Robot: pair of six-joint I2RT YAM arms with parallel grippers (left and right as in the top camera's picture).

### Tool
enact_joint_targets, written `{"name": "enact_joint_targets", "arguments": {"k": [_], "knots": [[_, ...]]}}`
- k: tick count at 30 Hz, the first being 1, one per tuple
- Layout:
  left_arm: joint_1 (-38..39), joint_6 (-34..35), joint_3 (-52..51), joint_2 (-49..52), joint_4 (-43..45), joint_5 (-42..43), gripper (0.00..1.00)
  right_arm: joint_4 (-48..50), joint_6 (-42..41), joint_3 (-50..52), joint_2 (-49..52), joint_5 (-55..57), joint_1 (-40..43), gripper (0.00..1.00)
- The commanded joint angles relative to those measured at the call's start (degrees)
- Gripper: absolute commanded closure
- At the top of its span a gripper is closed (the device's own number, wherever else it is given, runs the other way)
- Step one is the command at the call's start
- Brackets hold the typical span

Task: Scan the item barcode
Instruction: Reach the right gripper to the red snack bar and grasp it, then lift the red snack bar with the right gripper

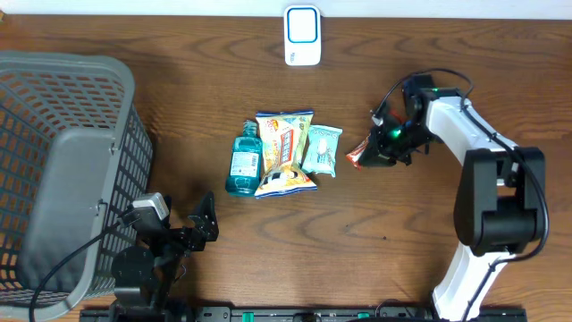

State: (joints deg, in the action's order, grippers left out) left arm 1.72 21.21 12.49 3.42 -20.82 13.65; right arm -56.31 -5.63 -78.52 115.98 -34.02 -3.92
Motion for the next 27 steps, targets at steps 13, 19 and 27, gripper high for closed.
{"name": "enact_joint_targets", "arguments": {"k": [13,19,27], "knots": [[0.2,0.7,0.1,-0.1,-0.2,0.7,0.02,12.0,-9.2,1.6,-1.3,19.2,-3.5,0.99],[0.2,0.7,0.1,-0.1,-0.2,0.7,0.02,17.9,-10.7,2.2,5.2,22.1,-4.7,0.99],[0.2,0.7,0.1,-0.1,-0.2,0.7,0.02,20.5,-10.1,-0.6,6.4,19.5,-4.6,0.99]]}}
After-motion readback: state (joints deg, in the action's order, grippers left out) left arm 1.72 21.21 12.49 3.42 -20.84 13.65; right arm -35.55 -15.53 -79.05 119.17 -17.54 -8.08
